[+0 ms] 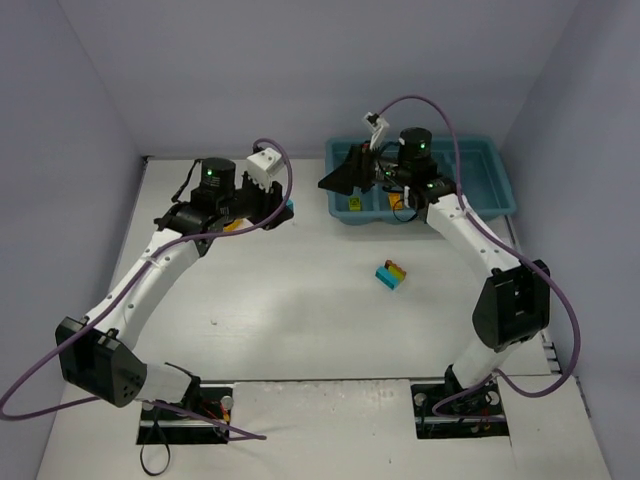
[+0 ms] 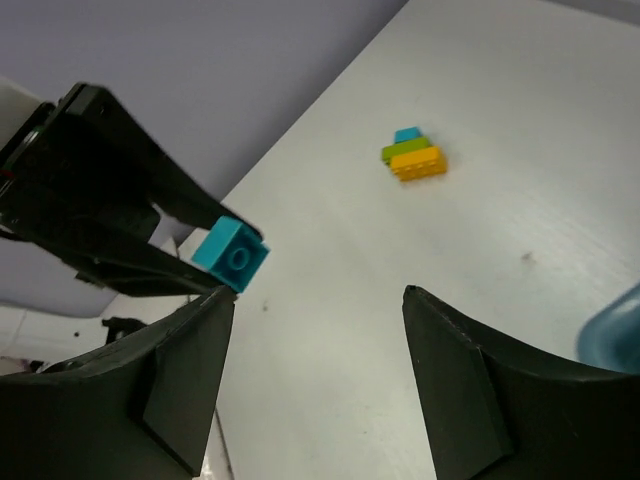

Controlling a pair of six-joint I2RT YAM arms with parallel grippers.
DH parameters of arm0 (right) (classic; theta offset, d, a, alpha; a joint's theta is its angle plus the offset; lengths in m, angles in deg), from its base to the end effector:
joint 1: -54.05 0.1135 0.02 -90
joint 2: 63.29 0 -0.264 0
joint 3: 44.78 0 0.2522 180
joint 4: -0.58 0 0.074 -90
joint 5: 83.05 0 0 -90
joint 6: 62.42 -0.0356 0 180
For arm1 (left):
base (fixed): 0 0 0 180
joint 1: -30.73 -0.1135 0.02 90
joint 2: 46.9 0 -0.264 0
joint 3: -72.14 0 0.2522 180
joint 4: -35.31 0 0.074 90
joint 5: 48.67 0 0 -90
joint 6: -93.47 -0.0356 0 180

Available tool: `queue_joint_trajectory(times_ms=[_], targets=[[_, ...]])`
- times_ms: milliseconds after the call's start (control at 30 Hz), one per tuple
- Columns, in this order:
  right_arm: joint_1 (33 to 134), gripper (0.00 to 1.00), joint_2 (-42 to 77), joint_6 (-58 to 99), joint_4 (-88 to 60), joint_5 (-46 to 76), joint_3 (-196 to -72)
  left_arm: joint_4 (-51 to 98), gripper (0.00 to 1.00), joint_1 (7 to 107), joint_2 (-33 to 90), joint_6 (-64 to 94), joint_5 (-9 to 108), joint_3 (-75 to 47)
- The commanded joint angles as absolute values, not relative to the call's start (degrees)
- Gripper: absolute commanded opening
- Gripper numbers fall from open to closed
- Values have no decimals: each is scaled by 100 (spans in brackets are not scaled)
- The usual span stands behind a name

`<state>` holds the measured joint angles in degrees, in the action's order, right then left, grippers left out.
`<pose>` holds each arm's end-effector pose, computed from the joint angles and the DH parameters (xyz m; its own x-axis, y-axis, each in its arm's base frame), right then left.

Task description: Sort the legos into containers by color

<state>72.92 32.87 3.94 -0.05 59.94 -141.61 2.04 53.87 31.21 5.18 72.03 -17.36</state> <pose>0.3655 0.1550 0.3790 -0.3805 0.1251 -0.9163 -0.8708 0.2851 0.4005 0.2778 -0.1385 0.3827 -0.3656 0.1283 -0.9219 0.7630 0.6086 -0.2179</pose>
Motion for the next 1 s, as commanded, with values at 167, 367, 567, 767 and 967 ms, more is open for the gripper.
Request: queue_joint_trajectory(times_ms=[167,367,567,767,967], targets=[[7768,65,2874,24,290,6198,-13870,415,11,5718,2869,-426,7051,-2072],[7918,65,2838,-134,290,5995,-13844,362,11,5973,2851,-629,6585,-2054],[8023,65,2909,-318,299,5925,-13852,449,11,6097,2843,-743,6348,-2054],[8112,64,3014,-380,299,5916,-13896,669,11,6193,2895,-752,6199,-2046],[8208,63,3181,-406,291,5925,-13993,766,11,6299,2992,-778,6128,-2063]])
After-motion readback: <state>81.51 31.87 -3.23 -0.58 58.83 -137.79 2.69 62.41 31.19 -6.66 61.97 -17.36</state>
